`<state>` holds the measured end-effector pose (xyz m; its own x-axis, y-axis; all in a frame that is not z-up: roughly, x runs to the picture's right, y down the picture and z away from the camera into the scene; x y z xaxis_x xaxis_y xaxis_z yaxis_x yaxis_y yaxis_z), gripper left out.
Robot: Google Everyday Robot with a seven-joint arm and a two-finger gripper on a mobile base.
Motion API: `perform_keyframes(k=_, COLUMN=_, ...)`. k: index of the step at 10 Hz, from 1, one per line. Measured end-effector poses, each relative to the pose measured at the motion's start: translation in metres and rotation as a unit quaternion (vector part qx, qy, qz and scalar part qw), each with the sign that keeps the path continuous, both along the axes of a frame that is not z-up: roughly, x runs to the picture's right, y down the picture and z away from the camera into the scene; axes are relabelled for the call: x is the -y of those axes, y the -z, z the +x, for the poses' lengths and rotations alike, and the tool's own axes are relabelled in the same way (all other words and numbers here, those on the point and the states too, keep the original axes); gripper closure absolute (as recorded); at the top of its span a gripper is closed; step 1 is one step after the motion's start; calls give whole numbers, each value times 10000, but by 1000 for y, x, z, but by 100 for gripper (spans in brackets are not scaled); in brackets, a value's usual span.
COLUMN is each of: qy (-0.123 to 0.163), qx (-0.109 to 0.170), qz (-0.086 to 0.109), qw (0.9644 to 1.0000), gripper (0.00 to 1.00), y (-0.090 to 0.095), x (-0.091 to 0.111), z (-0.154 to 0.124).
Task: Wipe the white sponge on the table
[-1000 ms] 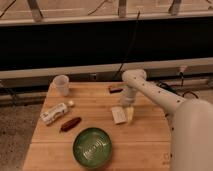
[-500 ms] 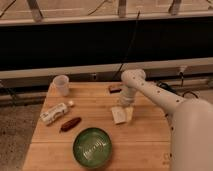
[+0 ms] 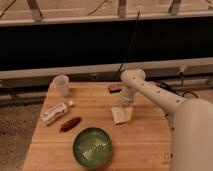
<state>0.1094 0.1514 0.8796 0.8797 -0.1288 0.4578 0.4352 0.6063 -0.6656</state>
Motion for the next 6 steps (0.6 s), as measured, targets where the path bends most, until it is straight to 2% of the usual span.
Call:
perform_keyframes(k=5, qy=-15, qx=39, qz=92, qw=9999, gripper=94, y=5, x=5, z=3)
perform_keyframes(k=6, qy=-23, qx=29, qz=112, qw=9999, gripper=99, y=6, x=6, z=5)
